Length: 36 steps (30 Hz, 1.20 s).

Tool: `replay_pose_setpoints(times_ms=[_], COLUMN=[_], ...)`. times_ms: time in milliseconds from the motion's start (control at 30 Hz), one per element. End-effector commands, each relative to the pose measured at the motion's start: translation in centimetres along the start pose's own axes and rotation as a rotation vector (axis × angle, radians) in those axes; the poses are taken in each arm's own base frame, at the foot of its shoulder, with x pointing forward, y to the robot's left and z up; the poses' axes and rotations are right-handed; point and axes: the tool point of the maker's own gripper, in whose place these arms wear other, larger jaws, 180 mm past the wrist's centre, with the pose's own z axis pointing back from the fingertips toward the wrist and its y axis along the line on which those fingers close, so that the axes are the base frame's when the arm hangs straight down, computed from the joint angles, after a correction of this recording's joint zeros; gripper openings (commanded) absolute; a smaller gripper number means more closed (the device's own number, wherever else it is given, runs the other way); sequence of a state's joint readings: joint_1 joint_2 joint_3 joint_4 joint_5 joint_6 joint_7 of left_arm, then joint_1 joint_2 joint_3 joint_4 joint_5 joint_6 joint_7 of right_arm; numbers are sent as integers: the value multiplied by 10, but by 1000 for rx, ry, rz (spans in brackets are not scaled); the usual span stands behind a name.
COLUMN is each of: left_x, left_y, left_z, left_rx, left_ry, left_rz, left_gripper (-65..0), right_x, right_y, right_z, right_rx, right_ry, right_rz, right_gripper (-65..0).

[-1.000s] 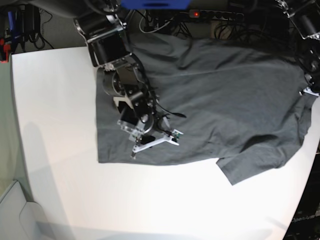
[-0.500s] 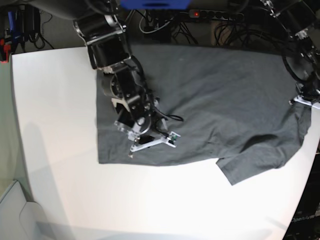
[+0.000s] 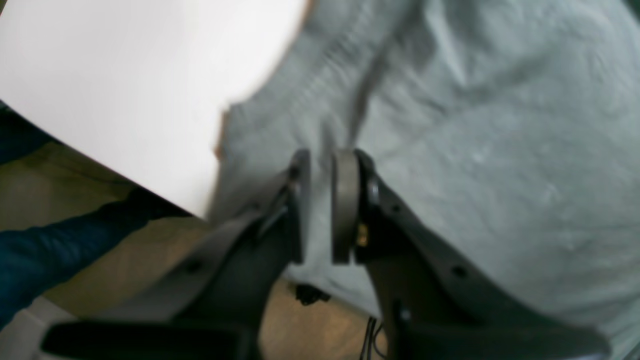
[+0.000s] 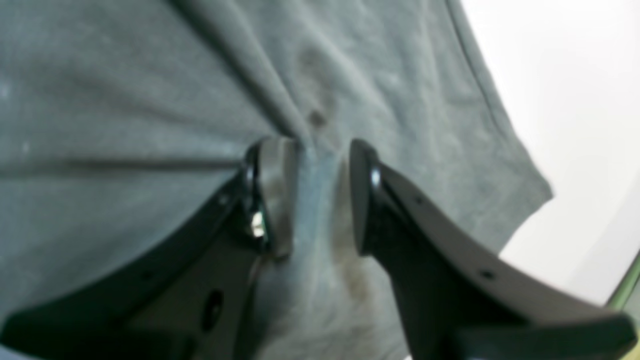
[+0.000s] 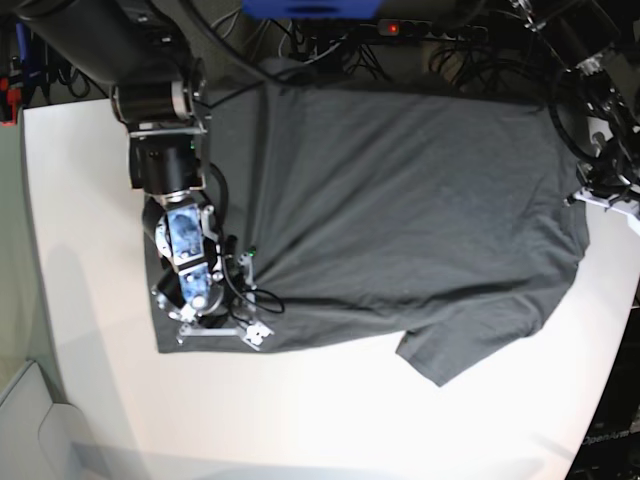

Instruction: Layout the t-shirt on the table in an organized manner, then fold the t-shirt properly

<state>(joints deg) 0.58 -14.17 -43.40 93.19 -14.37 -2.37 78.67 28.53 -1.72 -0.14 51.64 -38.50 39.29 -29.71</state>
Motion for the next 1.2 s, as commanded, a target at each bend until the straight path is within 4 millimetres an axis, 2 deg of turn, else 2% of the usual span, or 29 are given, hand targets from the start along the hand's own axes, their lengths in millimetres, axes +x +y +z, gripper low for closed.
replay_pose_setpoints(times_ms=[0, 67, 200, 267, 333, 400, 500, 633, 733, 833, 967, 1033, 1167], left_x=[15, 14, 12, 3, -4, -13, -29, -50, -65, -71, -82, -87, -82], left_y=[2, 3, 0, -7, -17, -26, -42, -65, -72, -87, -96, -100, -97], left_z=[8, 8, 6, 2, 0, -4, -9, -14, -16, -17, -18, -20, -28], left_rx=[5, 5, -1, -21, -42, -64, -102, -154, -171, -193, -198, -195, -173], left_ry=[-47, -45, -37, -21, -10, 10, 43, 86, 128, 143, 172, 189, 186], left_rz=[-3, -1, 0, 13, 20, 32, 53, 82, 90, 53, -9, -33, -90], left_gripper=[-569, -569, -569, -569, -569, -569, -569, -569, -569, -577, -650, -645, -647], right_x=[-28, -26, -8, -1, 5, 15, 15, 17, 14, 10, 11, 11, 11], right_y=[-18, -40, -78, -94, -101, -98, -97, -83, -81, -77, -75, -75, -75], right_z=[3, 9, 28, 44, 56, 65, 75, 72, 70, 69, 68, 68, 68], right_rx=[-33, -68, -148, -210, -257, -281, -313, -297, -291, -285, -281, -280, -280], right_ry=[116, 104, 53, 15, -16, -50, -71, -78, -72, -66, -68, -67, -67], right_rz=[21, -5, -51, -67, -65, -62, -61, -63, -63, -63, -64, -64, -64], right_gripper=[-451, -451, -451, -451, -451, -451, -451, -451, -451, -451, -451, -451, -451])
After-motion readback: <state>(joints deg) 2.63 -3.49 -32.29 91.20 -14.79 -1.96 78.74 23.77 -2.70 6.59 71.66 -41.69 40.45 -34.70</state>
